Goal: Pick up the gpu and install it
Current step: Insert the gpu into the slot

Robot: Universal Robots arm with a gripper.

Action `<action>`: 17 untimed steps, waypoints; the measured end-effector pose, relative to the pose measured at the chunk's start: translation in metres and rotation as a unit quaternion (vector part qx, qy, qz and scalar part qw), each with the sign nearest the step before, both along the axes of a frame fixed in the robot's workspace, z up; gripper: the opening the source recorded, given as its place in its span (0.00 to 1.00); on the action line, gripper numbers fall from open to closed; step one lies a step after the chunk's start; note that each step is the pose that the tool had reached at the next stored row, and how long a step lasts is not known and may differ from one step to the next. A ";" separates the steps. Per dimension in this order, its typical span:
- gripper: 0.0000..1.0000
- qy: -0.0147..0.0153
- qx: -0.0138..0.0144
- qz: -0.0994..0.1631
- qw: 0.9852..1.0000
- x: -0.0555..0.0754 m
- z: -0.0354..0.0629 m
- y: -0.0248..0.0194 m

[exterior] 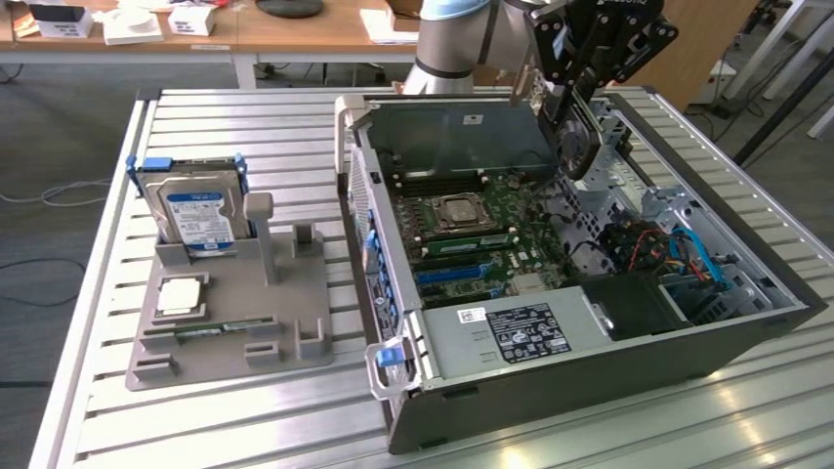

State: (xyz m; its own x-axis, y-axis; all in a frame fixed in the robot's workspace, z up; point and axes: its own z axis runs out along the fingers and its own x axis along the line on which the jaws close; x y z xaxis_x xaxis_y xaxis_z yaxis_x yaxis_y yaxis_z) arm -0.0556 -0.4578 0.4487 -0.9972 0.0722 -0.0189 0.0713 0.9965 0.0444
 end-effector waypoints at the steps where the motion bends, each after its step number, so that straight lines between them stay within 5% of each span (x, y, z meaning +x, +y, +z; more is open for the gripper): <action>1: 0.27 0.000 0.000 0.000 1.000 0.000 0.0000 0.0000; 10: 0.27 0.000 0.000 0.022 1.000 0.000 -0.0001 0.0000; 17: 0.27 0.000 0.000 0.085 0.996 0.000 -0.0004 0.0000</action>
State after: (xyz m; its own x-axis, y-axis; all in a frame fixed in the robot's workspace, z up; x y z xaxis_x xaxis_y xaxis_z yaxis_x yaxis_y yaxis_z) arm -0.0556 -0.4578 0.4483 -0.9950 -0.0983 -0.0189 -0.0990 0.9941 0.0434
